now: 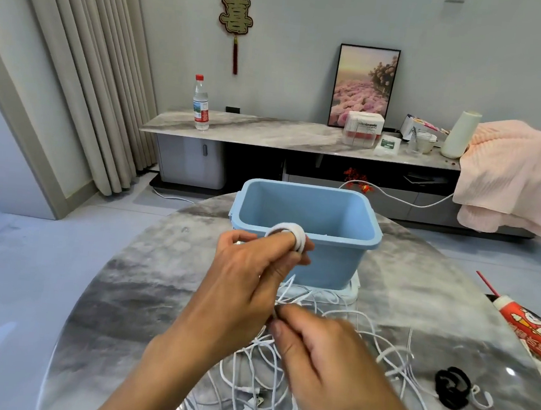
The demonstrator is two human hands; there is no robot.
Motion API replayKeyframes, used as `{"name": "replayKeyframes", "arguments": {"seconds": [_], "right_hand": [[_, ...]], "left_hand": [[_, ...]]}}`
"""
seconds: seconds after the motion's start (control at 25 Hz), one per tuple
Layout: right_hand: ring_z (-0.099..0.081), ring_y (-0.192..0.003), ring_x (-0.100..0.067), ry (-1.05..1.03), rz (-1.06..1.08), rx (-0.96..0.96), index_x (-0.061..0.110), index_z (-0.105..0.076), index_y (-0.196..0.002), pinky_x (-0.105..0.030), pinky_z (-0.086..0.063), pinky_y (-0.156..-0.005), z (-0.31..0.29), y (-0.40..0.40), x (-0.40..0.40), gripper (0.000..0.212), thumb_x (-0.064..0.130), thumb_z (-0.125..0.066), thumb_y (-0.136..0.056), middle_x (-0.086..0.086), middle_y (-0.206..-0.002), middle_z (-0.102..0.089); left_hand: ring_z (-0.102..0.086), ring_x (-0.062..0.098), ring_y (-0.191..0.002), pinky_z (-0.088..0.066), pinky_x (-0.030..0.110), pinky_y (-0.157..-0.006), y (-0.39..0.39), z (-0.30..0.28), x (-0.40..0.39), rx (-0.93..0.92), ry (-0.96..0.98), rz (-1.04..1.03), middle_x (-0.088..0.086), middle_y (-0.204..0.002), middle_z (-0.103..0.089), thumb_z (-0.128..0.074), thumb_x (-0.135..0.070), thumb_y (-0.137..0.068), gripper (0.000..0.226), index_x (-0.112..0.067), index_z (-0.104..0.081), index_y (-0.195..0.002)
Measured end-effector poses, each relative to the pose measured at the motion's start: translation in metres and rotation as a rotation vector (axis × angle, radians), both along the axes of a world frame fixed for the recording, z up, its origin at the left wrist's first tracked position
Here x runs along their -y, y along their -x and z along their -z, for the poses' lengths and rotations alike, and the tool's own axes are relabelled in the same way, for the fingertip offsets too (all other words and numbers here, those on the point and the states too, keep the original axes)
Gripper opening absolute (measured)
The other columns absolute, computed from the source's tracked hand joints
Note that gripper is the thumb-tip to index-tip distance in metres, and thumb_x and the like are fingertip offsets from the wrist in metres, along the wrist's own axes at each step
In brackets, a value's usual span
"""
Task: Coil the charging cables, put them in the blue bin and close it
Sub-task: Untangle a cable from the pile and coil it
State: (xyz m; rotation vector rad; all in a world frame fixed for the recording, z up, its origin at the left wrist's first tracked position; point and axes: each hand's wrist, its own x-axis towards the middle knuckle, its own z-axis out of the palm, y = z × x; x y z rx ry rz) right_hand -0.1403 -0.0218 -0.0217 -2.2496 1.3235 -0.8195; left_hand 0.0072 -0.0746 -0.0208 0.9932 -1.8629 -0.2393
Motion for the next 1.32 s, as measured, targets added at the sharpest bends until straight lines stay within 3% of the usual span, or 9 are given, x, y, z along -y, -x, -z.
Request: {"name": "replayKeyframes", "arguments": {"seconds": [0.12, 0.36, 0.52, 0.72, 0.88, 1.04, 1.16, 1.24, 1.32], "right_hand": [[-0.05, -0.057, -0.012, 0.085, -0.014, -0.057, 0.027, -0.059, -0.083, -0.021, -0.037, -0.052, -0.048, 0.025, -0.001, 0.018, 0.044, -0.056, -0.091, 0.009, -0.058, -0.057], [-0.04, -0.064, -0.011, 0.085, -0.22, -0.268, 0.027, -0.046, -0.082, -0.03, -0.031, -0.059, -0.049, 0.02, -0.006, 0.019, 0.044, -0.048, -0.091, 0.008, -0.063, -0.045], [-0.044, -0.06, -0.01, 0.085, -0.218, -0.248, 0.025, -0.053, -0.08, -0.033, -0.038, -0.054, -0.059, 0.028, -0.004, 0.021, 0.043, -0.048, -0.091, 0.009, -0.062, -0.051], [-0.038, -0.06, -0.016, 0.103, -0.238, -0.369, 0.027, -0.039, -0.074, -0.036, -0.031, -0.056, -0.053, 0.026, -0.002, 0.023, 0.04, -0.045, -0.091, 0.006, -0.06, -0.039], [-0.051, -0.074, -0.024, 0.038, -0.223, -0.461, 0.024, -0.036, -0.076, -0.034, -0.029, -0.063, -0.044, 0.016, 0.0, 0.022, 0.032, -0.044, -0.095, 0.0, -0.076, -0.056], [-0.045, -0.064, -0.026, 0.085, -0.336, -0.595, 0.025, -0.035, -0.075, -0.032, -0.026, -0.047, -0.042, 0.003, 0.0, 0.028, 0.022, -0.061, -0.086, 0.001, -0.077, -0.064], [-0.051, -0.046, -0.02, 0.333, -0.241, -0.419, 0.025, -0.047, -0.07, -0.028, -0.039, -0.035, -0.053, 0.02, -0.007, 0.019, 0.029, -0.064, -0.077, 0.009, -0.058, -0.06], [-0.06, -0.054, -0.015, 0.453, -0.154, -0.244, 0.025, -0.064, -0.081, -0.034, -0.049, -0.044, -0.063, 0.039, -0.005, 0.012, 0.031, -0.057, -0.089, 0.012, -0.068, -0.066], [-0.062, -0.063, -0.009, 0.523, -0.085, -0.157, 0.026, -0.069, -0.089, -0.033, -0.05, -0.054, -0.073, 0.054, 0.0, 0.011, 0.03, -0.059, -0.093, 0.015, -0.076, -0.068]], "left_hand": [[-0.058, -0.01, -0.09, -0.036, 0.027, -0.091, 0.001, -0.001, -0.003, 0.115, 0.01, 0.035, -0.019, -0.091, -0.068, -0.043, -0.027, -0.102, 0.022, -0.023, -0.063, -0.106], [-0.071, 0.014, -0.096, -0.049, 0.021, -0.075, 0.015, -0.009, -0.006, -0.838, -0.451, 0.155, 0.002, -0.097, -0.076, -0.051, -0.024, -0.092, 0.027, -0.017, -0.068, -0.112], [-0.07, 0.015, -0.094, -0.05, 0.024, -0.075, 0.024, -0.01, -0.012, -0.646, -0.414, 0.158, -0.002, -0.097, -0.076, -0.053, -0.019, -0.093, 0.02, -0.02, -0.071, -0.103], [-0.07, 0.001, -0.094, -0.044, 0.036, -0.091, 0.008, -0.016, -0.002, -1.409, -0.855, 0.329, -0.008, -0.101, -0.075, -0.052, -0.028, -0.085, 0.028, -0.023, -0.067, -0.108], [-0.068, 0.0, -0.102, -0.042, 0.038, -0.099, -0.001, -0.017, 0.0, -1.59, -0.83, 0.383, -0.009, -0.113, -0.072, -0.053, -0.026, -0.084, 0.03, -0.023, -0.067, -0.11], [-0.073, 0.007, -0.087, -0.046, 0.033, -0.092, 0.005, -0.015, 0.0, -1.363, -0.793, 0.296, -0.001, -0.098, -0.076, -0.05, -0.022, -0.091, 0.025, -0.015, -0.07, -0.103], [-0.069, 0.013, -0.084, -0.049, 0.027, -0.076, 0.006, -0.011, -0.005, -0.733, -0.446, 0.202, 0.0, -0.088, -0.074, -0.053, -0.019, -0.095, 0.023, -0.013, -0.075, -0.09], [-0.064, 0.014, -0.079, -0.048, 0.027, -0.074, 0.012, -0.009, -0.01, -0.412, -0.336, 0.287, 0.0, -0.082, -0.07, -0.049, -0.015, -0.099, 0.021, -0.012, -0.07, -0.097], [-0.057, 0.016, -0.071, -0.044, 0.026, -0.07, 0.016, -0.013, -0.016, -0.369, -0.393, 0.403, 0.004, -0.074, -0.063, -0.043, -0.013, -0.1, 0.024, -0.014, -0.066, -0.093]]}}
